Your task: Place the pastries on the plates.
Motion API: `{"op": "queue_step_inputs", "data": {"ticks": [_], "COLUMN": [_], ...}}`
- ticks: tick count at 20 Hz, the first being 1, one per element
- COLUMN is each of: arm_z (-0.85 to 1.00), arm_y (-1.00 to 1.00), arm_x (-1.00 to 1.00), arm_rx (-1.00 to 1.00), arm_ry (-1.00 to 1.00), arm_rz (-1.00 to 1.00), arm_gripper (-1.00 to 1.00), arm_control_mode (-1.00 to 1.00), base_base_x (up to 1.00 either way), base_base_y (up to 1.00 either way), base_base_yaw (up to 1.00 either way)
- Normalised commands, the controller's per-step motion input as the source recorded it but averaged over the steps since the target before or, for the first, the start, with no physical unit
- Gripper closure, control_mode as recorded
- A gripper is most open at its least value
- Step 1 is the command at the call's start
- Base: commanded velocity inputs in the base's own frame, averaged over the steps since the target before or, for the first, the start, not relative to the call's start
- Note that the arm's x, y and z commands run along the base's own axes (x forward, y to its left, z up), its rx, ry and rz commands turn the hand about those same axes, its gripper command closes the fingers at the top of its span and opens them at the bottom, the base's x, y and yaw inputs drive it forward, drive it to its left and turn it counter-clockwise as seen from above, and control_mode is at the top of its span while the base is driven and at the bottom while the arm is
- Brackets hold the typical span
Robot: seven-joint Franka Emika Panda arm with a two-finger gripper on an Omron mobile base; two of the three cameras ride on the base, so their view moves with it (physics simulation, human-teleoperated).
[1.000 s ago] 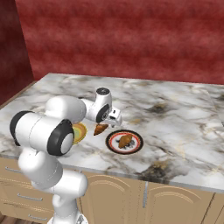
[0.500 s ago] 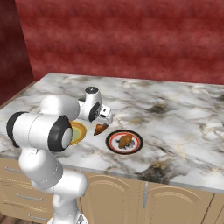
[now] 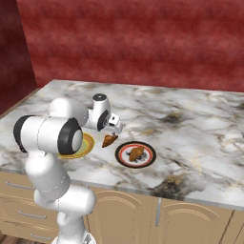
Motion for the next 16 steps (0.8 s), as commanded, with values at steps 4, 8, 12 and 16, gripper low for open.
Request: {"op": "queue_step_inputs", "data": {"ticks": [4, 8, 12, 16], "arm_z": [-0.13, -0.19, -0.26, -0.31], "arm_y": [0.0, 0.0, 0.0, 0.0], "arm_x": [0.0, 0.0, 0.11, 0.14], "arm_rx": [0.0, -0.01, -0.01, 0.0], "arm_ry": [0.0, 0.0, 0.0, 0.0], "arm_rz": [0.0, 0.0, 0.0, 0.0], "arm_gripper": [-1.0, -1.0, -1.0, -1.0], "arm_control_mode": [-1.0, -1.0, -1.0, -1.0], "base_base_x": [0.0, 0.0, 0.0, 0.0], "base_base_y": [0.0, 0.0, 0.0, 0.0], "base_base_yaw": [0.0, 0.0, 0.0, 0.0]}}
